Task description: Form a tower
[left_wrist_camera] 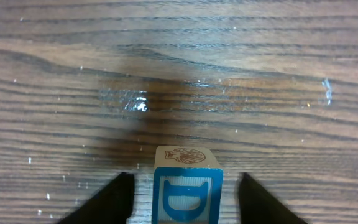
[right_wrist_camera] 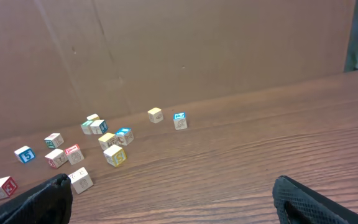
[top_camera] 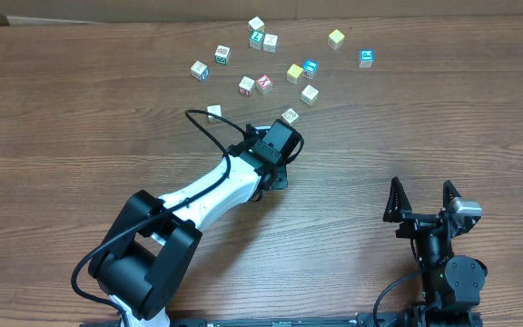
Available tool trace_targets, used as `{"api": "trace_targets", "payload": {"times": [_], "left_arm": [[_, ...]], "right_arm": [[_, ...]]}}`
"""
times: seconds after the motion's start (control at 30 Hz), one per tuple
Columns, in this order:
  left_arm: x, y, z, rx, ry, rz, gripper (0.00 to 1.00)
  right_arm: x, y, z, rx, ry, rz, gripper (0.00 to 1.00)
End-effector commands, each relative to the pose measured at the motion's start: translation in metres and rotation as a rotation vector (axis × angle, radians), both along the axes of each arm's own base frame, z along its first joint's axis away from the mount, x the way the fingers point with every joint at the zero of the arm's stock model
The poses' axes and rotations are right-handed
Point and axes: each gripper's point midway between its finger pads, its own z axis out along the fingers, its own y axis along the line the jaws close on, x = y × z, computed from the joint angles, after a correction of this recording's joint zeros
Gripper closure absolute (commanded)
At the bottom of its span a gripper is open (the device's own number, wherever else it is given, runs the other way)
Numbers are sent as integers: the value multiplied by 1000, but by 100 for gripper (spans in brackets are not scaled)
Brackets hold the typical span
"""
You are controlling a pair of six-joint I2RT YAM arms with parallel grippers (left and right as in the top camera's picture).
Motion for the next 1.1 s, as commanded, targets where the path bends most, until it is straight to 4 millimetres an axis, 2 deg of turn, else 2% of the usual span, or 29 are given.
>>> {"api": "trace_targets", "payload": {"times": [0.0, 0.1, 0.2, 0.3, 0.37, 0.47, 0.53, 0.6, 0.67, 0.7, 0.73, 0.83, 0.9, 0.93, 0.97, 1.0, 1.07], "left_arm": [[8, 1, 2, 4, -21, 23, 39], [14, 0, 7, 18, -40, -33, 38], [34, 5, 32, 44, -61, -83, 36], [67, 16, 89, 47, -105, -90, 36], [89, 26, 135, 49, -161, -102, 37], [115, 45, 202, 43, -269, -103, 44], [131, 58, 237, 46, -350, -111, 47], [146, 73, 265, 56, -436, -104, 63], [163, 88, 281, 61, -507, -83, 72], [168, 94, 285, 61, -528, -68, 89], [175, 102, 284, 61, -541, -50, 96], [191, 121, 275, 70, -551, -5, 96], [202, 132, 258, 82, -526, 15, 96], [206, 136, 249, 88, -512, 21, 91], [210, 140, 237, 97, -490, 26, 80], [216, 146, 219, 107, -459, 35, 57], [224, 153, 192, 126, -413, 36, 36]], "right_arm": [[0, 2, -1, -5, -6, 9, 0], [0, 2, -1, -5, -6, 9, 0], [0, 2, -1, -5, -6, 9, 0], [0, 2, -1, -5, -6, 9, 0], [0, 2, -1, -5, -6, 9, 0], [0, 2, -1, -5, -6, 9, 0], [0, 2, -1, -5, -6, 9, 0], [0, 2, -1, -5, -6, 9, 0], [0, 2, -1, -5, -6, 9, 0], [0, 2, -1, -5, -6, 9, 0], [0, 2, -1, -5, -6, 9, 0], [0, 2, -1, -5, -6, 9, 0], [0, 2, -1, -5, -6, 9, 0], [0, 2, -1, -5, -6, 9, 0], [0, 2, -1, -5, -6, 9, 0], [0, 2, -1, -5, -6, 9, 0], [0, 2, -1, -5, -6, 9, 0]]}}
